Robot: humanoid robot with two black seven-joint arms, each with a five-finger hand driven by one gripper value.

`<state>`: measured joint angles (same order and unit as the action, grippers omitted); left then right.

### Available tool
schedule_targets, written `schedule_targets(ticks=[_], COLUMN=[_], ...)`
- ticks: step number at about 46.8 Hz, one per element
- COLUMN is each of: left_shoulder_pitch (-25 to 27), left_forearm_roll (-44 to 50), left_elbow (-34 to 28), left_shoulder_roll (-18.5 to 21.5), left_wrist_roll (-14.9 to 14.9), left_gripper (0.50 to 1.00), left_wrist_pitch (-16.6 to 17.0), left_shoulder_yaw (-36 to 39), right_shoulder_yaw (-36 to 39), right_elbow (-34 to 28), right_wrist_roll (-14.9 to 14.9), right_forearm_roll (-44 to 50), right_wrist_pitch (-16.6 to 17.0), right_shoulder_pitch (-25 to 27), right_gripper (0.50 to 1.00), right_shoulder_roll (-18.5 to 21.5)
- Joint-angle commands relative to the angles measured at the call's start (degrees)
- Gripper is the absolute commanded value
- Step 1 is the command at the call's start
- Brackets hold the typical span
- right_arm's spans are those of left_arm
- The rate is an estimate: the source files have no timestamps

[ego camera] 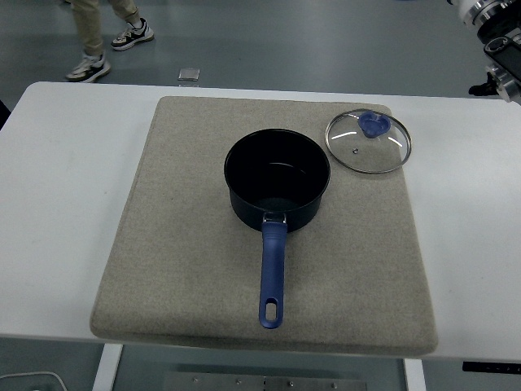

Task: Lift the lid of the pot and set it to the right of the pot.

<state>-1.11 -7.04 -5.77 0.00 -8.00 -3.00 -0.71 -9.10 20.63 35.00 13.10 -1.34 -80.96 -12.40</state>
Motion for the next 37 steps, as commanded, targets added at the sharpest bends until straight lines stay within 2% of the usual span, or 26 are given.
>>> schedule_targets(ticks=[1, 14, 21, 26, 37], left_shoulder_pitch=[0.0, 0.0, 0.1, 0.0, 0.1], left_forearm_roll=[0.0, 0.0, 0.0, 0.0, 0.0], left_elbow=[0.0, 0.0, 0.1, 0.1, 0.1], left_shoulder_roll=[0.0, 0.0, 0.0, 0.0, 0.0], left_wrist_roll=[0.0, 0.0, 0.0, 0.0, 0.0], left_gripper=[1.000, 1.000, 1.000, 1.000, 1.000], left_wrist_pitch=[0.0, -0.1, 0.0, 0.0, 0.0], left_shoulder_yaw=[0.0, 0.0, 0.0, 0.0, 0.0], right_shoulder_yaw=[0.1, 0.1, 1.4, 3.7, 7.8], right_elbow=[0.0, 0.1, 0.1, 0.1, 0.2], right_wrist_roll=[0.0, 0.0, -4.7, -7.2, -9.1], right_forearm_roll=[-5.4, -14.0, -18.2, -19.8, -21.1], right_wrist_pitch=[1.2, 2.0, 2.1, 3.4, 3.5], right_shoulder_pitch=[0.5, 3.0, 4.4, 5.6, 7.7], right_gripper=[0.891, 0.893, 0.893, 0.893, 0.893], right_shoulder_roll=[0.3, 0.5, 0.5, 0.6, 1.1])
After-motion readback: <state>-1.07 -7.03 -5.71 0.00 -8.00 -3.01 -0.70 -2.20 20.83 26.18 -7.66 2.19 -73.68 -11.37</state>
